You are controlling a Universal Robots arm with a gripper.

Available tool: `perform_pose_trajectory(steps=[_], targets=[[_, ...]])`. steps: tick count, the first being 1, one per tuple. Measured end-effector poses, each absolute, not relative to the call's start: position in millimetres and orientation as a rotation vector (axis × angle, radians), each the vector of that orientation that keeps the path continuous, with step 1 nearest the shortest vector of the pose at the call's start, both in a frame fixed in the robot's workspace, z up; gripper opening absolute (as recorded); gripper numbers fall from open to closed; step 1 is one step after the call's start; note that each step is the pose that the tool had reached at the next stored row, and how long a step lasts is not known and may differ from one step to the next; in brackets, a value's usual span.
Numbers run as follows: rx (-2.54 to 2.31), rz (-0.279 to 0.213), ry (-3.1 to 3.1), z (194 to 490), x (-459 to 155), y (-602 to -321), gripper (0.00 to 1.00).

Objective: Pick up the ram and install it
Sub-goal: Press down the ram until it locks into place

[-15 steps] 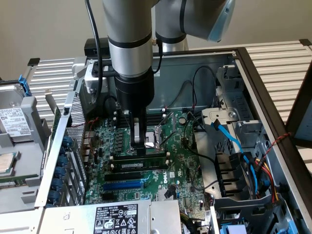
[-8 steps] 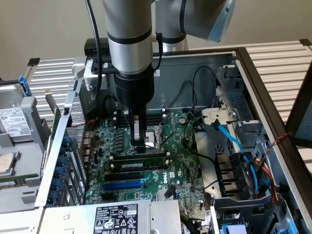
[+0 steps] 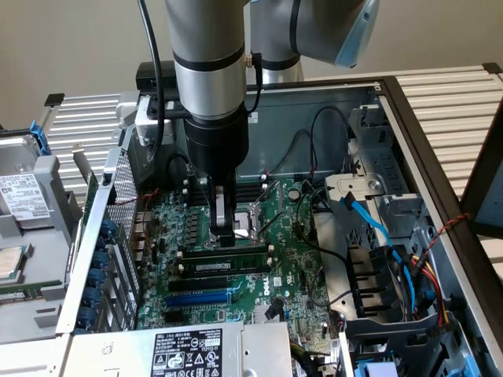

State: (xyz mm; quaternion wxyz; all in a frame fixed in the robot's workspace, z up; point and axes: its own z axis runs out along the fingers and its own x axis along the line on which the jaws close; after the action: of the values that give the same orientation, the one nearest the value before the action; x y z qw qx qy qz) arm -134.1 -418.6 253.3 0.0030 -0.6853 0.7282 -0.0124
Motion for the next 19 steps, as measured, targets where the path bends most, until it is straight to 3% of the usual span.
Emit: perform_pose_trajectory(steps=[19], targets=[[-2.019, -0.04, 2.4, 253.3, -134.1, -418.6, 0.11]])
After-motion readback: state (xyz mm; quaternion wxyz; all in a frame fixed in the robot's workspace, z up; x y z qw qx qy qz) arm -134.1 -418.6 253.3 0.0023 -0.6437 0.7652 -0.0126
